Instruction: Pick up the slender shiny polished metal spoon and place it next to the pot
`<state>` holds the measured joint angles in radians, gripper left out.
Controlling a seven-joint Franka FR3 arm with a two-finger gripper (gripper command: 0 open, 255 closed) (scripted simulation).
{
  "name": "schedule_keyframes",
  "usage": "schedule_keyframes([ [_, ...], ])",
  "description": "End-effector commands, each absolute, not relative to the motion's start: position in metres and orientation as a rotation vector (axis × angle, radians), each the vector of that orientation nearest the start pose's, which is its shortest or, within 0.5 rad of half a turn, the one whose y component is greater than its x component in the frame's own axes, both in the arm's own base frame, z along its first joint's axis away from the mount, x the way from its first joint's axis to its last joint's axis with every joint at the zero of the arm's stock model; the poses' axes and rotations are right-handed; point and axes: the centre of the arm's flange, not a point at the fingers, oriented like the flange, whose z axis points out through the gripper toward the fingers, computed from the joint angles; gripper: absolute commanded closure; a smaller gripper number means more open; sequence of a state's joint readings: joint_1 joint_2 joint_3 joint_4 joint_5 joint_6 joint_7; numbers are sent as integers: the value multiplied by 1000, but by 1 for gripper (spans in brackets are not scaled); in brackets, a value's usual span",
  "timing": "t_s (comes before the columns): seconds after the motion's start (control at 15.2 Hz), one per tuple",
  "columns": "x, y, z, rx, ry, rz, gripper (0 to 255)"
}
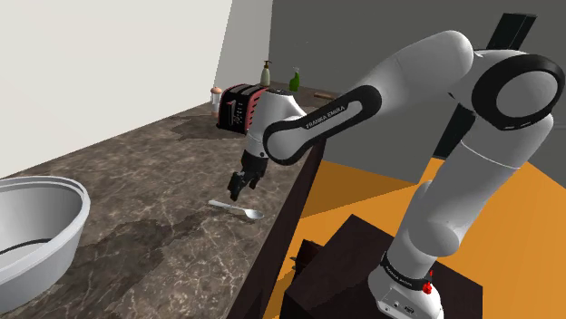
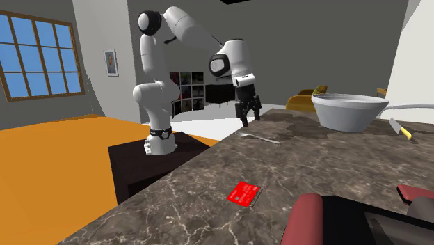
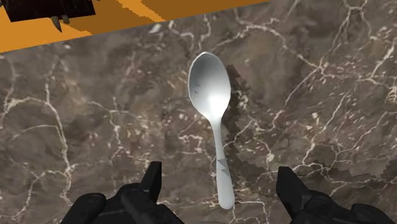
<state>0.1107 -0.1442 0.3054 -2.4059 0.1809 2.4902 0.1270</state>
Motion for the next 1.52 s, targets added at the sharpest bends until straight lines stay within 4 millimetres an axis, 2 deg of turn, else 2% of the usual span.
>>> schedule_keyframes([
  [0.0,471,217,372,-2974,-250,-320,0],
  [0.07,471,218,372,-2973,-251,-321,0],
  [0.53,479,224,333,-2973,-251,-321,0],
  [1.06,479,224,333,-2973,-251,-320,0],
  [1.12,479,224,333,-2973,-251,-320,255],
  [1.45,479,224,333,-2973,-251,-320,255],
])
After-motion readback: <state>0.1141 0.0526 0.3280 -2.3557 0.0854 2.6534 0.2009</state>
